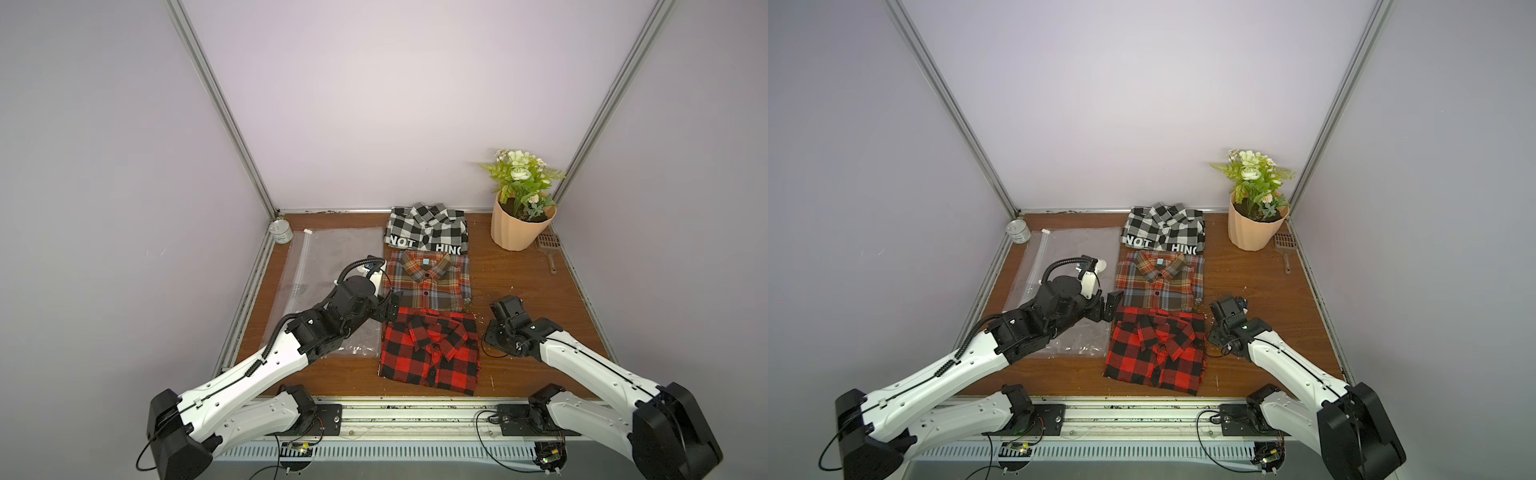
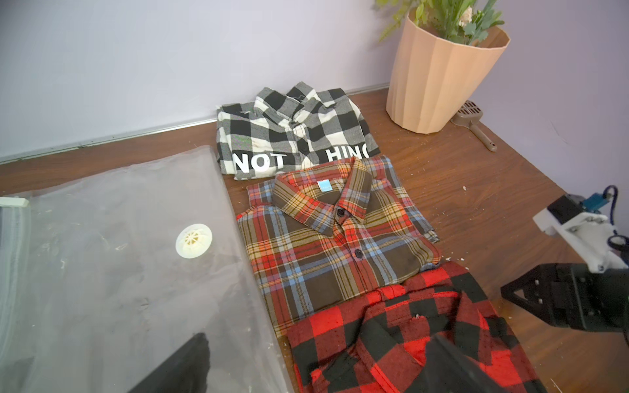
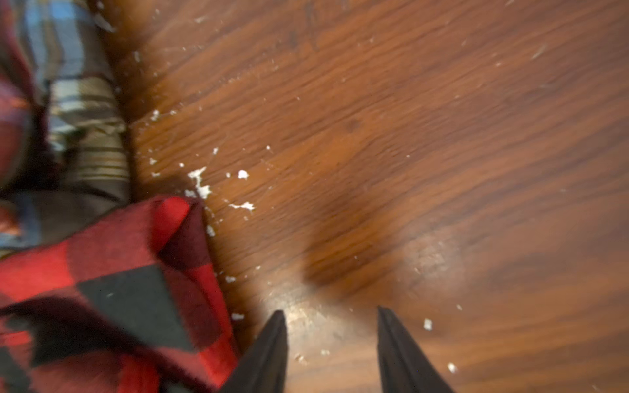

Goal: Take the shirt out of the vacuum bag
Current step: Move the shirt at the center of the board, then reset both arms

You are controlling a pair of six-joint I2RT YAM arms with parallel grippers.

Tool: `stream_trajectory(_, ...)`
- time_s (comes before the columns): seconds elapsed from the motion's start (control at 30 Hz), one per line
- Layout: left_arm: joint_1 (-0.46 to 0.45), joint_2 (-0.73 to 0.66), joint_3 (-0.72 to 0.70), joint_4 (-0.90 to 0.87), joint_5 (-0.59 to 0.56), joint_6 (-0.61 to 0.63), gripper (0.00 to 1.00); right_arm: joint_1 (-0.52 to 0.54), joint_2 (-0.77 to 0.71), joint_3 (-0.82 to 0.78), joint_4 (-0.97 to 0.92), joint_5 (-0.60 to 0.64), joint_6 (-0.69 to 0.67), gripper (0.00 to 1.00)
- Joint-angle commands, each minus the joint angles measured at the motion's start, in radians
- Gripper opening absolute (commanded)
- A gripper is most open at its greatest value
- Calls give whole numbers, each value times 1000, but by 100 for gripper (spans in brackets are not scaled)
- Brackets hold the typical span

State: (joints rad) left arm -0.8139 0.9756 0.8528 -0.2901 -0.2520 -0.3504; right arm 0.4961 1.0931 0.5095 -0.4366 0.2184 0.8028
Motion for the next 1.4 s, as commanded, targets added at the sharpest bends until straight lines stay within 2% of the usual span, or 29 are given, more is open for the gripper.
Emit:
stream_trajectory(0.0, 49, -42, 32, -11, -54, 11, 100, -2, 35, 14, 122, -58, -36, 44)
stream_trajectory(0.2, 177, -88, 21, -32, 11, 9, 100, 8, 148, 70, 174, -152, -63, 39)
stream_trajectory(0.53, 204, -100, 11, -26, -50, 21, 100, 14, 231, 128, 229, -199, -85, 33)
stream_trajectory(0.67, 250, -98, -3, -20, -20, 12, 100, 11, 246, 146, 231, -181, -96, 34)
stream_trajectory(0.77, 329, -98, -20, -11, 52, 2, 100, 0, 259, 174, 190, -137, -120, 36)
stream_trajectory(0.9, 403, -91, -44, 24, 79, 14, 100, -98, 244, 187, 180, -119, -166, 43)
stream_trajectory(0.97, 432, -71, -49, 40, 79, 19, 100, -144, 233, 205, 174, -80, -194, 52)
stream_trajectory(1.13, 554, 1, -80, 149, 77, 14, 100, -283, 219, 221, 259, -39, -258, 95)
stream_trajectory(1.17, 575, 14, -87, 182, 65, 16, 100, -307, 223, 221, 289, -37, -275, 98)
stream_trajectory(1.27, 636, 61, -125, 305, -15, 41, 100, -374, 258, 248, 364, -11, -341, 99)
stream_trajectory(1.37, 660, 93, -201, 504, -124, 105, 100, -423, 310, 286, 431, 42, -388, 99)
